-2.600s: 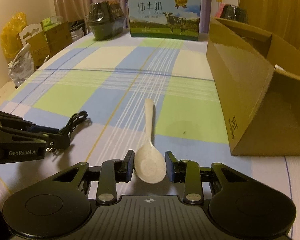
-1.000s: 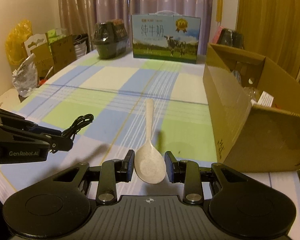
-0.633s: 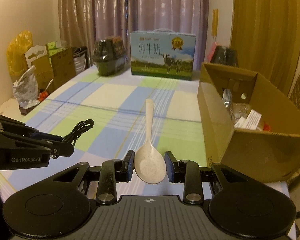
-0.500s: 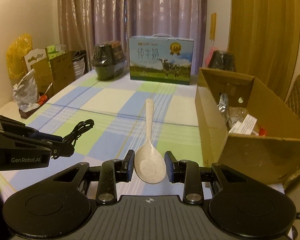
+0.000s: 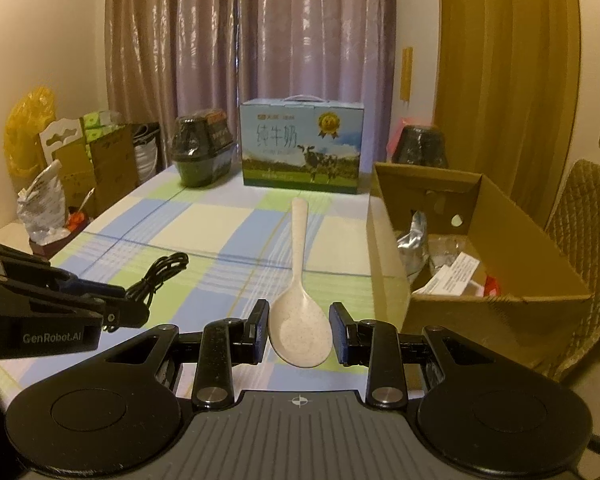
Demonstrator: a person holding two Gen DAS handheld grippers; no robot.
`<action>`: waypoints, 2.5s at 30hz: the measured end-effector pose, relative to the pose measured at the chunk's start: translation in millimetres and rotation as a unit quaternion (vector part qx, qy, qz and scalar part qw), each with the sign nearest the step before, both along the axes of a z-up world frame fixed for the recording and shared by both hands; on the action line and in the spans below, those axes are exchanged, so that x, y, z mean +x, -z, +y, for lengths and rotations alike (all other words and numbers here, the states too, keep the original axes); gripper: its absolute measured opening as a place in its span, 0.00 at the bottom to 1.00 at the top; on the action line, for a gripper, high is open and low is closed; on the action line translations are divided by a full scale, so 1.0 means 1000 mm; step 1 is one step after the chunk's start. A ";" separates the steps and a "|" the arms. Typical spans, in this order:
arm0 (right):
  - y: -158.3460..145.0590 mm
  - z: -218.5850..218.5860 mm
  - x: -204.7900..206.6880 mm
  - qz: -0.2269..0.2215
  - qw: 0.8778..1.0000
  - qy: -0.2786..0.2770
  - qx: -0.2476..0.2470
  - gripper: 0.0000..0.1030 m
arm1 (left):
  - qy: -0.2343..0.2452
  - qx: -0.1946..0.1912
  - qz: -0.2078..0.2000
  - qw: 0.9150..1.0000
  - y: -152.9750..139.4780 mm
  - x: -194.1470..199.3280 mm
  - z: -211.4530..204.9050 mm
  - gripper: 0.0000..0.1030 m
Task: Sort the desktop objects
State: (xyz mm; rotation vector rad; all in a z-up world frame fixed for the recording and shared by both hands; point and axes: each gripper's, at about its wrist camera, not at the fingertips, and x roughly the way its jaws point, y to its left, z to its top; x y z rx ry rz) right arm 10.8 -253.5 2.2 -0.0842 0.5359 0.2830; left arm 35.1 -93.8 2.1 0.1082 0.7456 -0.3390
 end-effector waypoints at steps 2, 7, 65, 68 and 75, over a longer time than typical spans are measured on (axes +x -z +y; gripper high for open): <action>-0.005 -0.003 0.002 -0.006 1.000 0.002 0.002 0.28 | 0.003 -0.001 -0.002 1.000 -0.003 0.001 -0.003 0.16; -0.021 -0.018 0.010 -0.024 1.000 0.012 0.001 0.28 | 0.014 -0.006 -0.010 1.000 -0.012 0.008 -0.017 0.16; -0.045 -0.175 0.017 0.052 0.983 0.161 0.067 0.95 | 0.017 -0.076 -0.010 0.997 -0.041 0.039 -0.110 0.99; -0.055 -0.177 0.001 0.054 0.982 0.165 0.070 0.98 | 0.003 -0.079 0.006 0.997 -0.044 0.026 -0.108 0.99; -0.078 -0.182 -0.030 0.067 0.983 0.161 0.061 0.98 | -0.002 -0.086 0.041 0.995 -0.052 0.001 -0.113 0.99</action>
